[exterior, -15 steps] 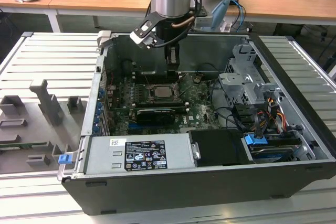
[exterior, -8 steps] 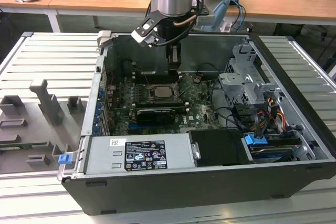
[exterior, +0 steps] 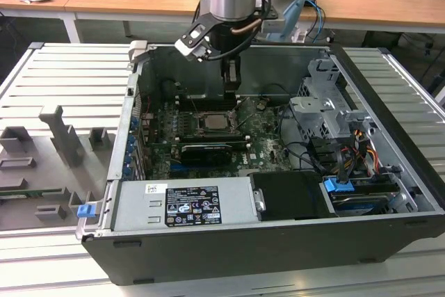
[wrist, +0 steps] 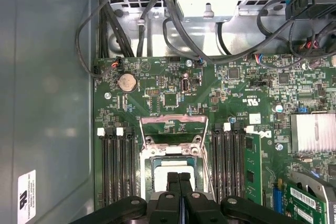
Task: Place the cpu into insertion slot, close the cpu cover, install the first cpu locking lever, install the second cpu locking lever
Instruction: 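Close the cpu cover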
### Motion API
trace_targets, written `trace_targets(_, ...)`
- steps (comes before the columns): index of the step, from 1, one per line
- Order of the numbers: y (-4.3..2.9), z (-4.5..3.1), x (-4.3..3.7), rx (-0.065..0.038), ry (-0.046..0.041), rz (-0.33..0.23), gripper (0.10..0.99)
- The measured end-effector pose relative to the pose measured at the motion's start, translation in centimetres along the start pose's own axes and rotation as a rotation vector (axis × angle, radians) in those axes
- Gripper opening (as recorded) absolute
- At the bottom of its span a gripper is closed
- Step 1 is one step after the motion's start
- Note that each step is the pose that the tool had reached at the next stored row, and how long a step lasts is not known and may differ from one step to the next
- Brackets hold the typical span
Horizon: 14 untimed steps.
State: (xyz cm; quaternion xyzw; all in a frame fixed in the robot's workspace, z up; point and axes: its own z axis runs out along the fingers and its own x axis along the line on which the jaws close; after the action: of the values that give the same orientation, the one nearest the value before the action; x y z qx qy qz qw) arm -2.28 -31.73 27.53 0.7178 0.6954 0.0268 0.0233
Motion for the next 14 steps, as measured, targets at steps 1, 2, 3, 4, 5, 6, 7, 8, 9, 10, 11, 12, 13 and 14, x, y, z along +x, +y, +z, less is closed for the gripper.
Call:
trace_targets(1,0.02,-0.02,0.0,0.0,0.0,0.0,0.106)
trace_targets(2,0.05,-0.05,0.0,0.0,0.0002,0.0,0.106)
trace_targets(3,0.1,-0.07,0.01,0.0,0.0004,0.0,0.106)
trace_targets(4,0.13,-0.09,0.01,0.0,0.0003,0.0,0.106)
trace_targets(5,0.14,-0.1,0.01,0.0,0.0003,0.0,0.106)
trace_targets(6,0.15,-0.11,0.01,0.0,0.0002,0.0,0.106)
trace_targets(7,0.18,-0.13,0.01,0.0,0.0002,0.0,0.106)
trace_targets(8,0.21,-0.15,0.01,0.0,0.0002,0.0,0.106)
trace_targets(9,0.26,-0.18,0.01,0.0,0.0002,0.0,0.106)
trace_targets(10,0.29,-0.21,0.01,0.0,0.0,0.0,0.106)
trace_targets(11,0.33,-0.25,0.01,0.0,-0.0001,0.0,0.106)
trace_targets(12,0.37,-0.29,0.01,0.0,0.0001,0.0,0.106)
trace_targets(13,0.42,-0.36,0.02,0.0,0.0001,0.0,0.106)
trace_targets(14,0.47,-0.51,0.02,0.0,0.0001,0.0,0.106)
